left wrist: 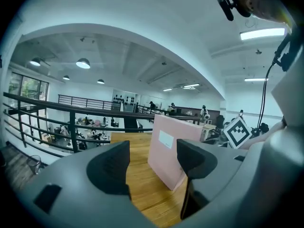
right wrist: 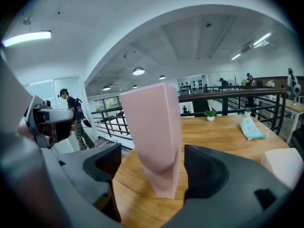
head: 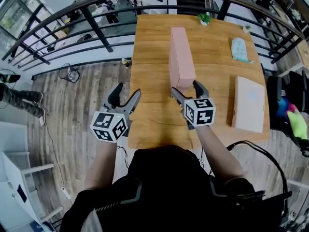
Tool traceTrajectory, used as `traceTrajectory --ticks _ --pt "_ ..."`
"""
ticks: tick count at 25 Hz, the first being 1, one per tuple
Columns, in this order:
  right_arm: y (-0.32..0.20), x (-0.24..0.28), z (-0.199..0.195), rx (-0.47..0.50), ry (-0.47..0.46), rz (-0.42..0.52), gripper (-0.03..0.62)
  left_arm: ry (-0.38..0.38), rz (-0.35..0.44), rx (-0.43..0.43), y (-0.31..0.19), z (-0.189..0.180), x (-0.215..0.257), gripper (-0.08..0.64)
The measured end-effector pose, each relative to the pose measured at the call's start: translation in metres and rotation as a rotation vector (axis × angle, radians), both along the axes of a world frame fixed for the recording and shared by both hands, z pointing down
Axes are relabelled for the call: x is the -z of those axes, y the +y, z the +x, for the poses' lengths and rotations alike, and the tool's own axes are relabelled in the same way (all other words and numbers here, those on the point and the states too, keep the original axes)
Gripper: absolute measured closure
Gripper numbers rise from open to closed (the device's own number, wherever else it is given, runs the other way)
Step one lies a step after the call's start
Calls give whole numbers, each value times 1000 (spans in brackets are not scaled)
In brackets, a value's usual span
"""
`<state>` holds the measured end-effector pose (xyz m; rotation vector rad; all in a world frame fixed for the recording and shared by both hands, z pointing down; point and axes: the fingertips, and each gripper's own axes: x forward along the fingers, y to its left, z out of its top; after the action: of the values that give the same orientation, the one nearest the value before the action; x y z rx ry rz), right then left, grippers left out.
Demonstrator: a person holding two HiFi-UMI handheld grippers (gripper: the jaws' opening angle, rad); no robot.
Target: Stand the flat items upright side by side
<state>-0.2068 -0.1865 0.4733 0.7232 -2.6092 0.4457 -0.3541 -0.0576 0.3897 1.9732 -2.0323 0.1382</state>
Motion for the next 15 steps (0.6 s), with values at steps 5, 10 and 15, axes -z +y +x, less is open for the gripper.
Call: traceTrajectory --ticks 5,10,15 --pt "-7 -17 -15 -21 62 17 195 -9 38 65 15 -25 16 233" --pt "-16 -30 -15 -80 89 -4 242 -21 35 76 32 -44 19 233" --pt "-19 -30 -23 -90 64 -1 268 -64 37 34 44 -51 18 233"
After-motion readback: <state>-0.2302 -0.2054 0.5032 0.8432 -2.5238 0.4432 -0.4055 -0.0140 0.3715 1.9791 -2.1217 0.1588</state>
